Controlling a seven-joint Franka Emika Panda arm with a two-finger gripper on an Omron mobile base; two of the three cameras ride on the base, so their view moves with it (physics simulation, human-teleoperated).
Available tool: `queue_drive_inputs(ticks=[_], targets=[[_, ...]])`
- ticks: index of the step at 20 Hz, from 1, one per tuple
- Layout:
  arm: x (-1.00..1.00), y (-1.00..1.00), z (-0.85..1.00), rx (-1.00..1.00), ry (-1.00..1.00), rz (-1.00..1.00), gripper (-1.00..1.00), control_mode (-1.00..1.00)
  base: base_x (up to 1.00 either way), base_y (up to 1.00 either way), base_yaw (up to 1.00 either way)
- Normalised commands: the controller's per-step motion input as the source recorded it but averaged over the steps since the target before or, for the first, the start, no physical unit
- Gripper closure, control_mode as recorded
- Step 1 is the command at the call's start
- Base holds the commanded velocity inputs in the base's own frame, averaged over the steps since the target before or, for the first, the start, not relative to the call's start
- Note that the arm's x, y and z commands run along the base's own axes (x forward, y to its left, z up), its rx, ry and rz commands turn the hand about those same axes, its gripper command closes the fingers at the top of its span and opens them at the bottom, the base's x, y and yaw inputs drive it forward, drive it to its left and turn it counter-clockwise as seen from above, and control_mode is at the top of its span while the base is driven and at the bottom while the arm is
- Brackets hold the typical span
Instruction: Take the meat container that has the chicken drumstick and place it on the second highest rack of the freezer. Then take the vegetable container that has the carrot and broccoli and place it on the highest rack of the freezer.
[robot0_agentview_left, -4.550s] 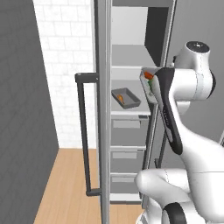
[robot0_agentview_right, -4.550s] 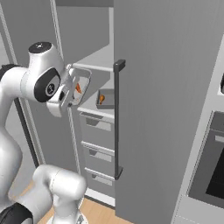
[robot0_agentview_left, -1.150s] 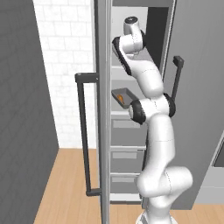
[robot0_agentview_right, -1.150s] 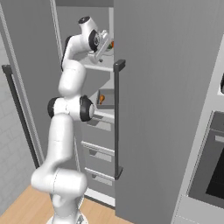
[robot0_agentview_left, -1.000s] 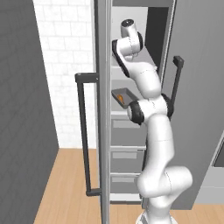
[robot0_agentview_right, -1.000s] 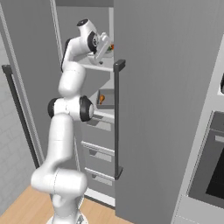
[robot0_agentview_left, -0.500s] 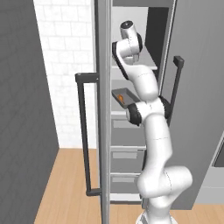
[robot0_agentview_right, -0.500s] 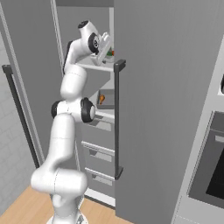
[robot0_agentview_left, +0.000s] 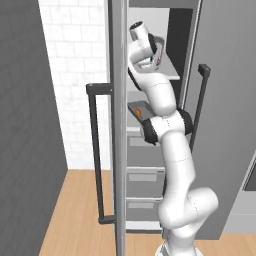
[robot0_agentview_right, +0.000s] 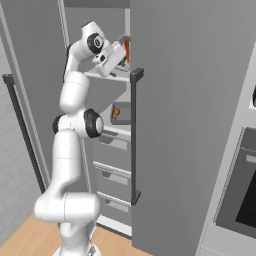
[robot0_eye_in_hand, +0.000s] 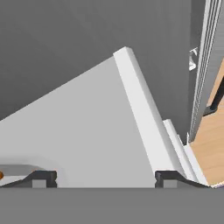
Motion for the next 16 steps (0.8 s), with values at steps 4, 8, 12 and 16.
queue_drive_inputs(ticks=[4,8,12,16], targets=[[-0.63,-0.41,-0.41,-0.05,-0.10,0.00,-1.00,-1.00,0.00,0.00,0.00],[-0.06,-0.18,0.57,0.00,-0.13,0.00,-1.00,-1.00,0.00,0.00,0.00],[-0.19,-0.05,0.14,0.00,-0.19,0.00,-1.00,-1.00,0.00,0.00,0.00],[-0.72,-0.32,-0.95,0.00,-0.25,0.03,-1.00,-1.00,0.00,0.00,0.00]])
